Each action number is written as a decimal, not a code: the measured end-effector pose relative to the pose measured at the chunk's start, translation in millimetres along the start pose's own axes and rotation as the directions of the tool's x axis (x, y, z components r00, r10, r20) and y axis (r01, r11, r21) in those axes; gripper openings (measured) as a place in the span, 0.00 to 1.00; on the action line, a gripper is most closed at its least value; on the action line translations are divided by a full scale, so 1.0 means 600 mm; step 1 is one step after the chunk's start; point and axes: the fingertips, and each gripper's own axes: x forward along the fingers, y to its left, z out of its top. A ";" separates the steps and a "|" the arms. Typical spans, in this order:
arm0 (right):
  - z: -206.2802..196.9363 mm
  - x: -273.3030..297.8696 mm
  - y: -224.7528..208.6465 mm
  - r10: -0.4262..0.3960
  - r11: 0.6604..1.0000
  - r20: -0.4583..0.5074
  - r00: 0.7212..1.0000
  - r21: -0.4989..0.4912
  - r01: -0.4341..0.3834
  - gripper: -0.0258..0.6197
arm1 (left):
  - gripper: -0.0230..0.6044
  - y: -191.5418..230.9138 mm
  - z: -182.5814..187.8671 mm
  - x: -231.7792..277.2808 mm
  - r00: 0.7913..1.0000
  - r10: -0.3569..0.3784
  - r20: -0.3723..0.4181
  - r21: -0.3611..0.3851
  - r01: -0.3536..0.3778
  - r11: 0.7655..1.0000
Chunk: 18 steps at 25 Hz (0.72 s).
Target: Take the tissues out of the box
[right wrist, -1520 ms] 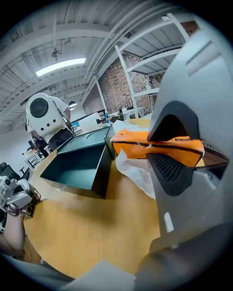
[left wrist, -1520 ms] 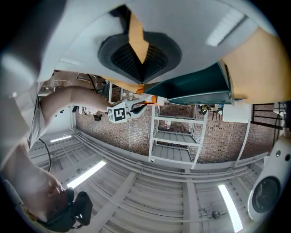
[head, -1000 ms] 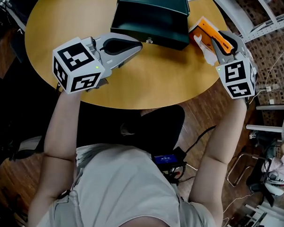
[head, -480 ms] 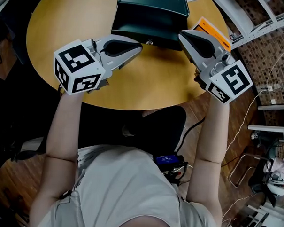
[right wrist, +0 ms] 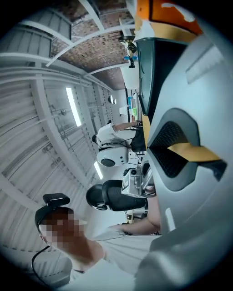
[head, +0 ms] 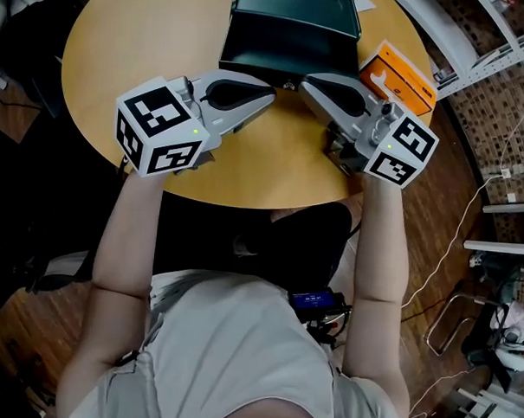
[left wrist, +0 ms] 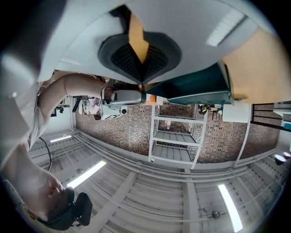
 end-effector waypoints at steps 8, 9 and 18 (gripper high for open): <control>-0.038 0.021 0.009 0.030 0.999 -0.129 0.991 0.018 -0.028 0.04 | 0.04 0.002 -0.001 -0.001 1.000 0.001 -0.002 -0.001 -0.001 1.000; -0.038 0.020 0.008 0.028 0.999 -0.129 0.991 0.018 -0.026 0.04 | 0.04 0.002 -0.002 -0.001 1.000 0.000 -0.002 -0.001 0.000 1.000; -0.041 0.021 0.007 0.026 1.000 -0.132 0.991 0.017 -0.024 0.04 | 0.04 0.003 -0.003 -0.001 1.000 0.002 0.000 0.001 -0.002 1.000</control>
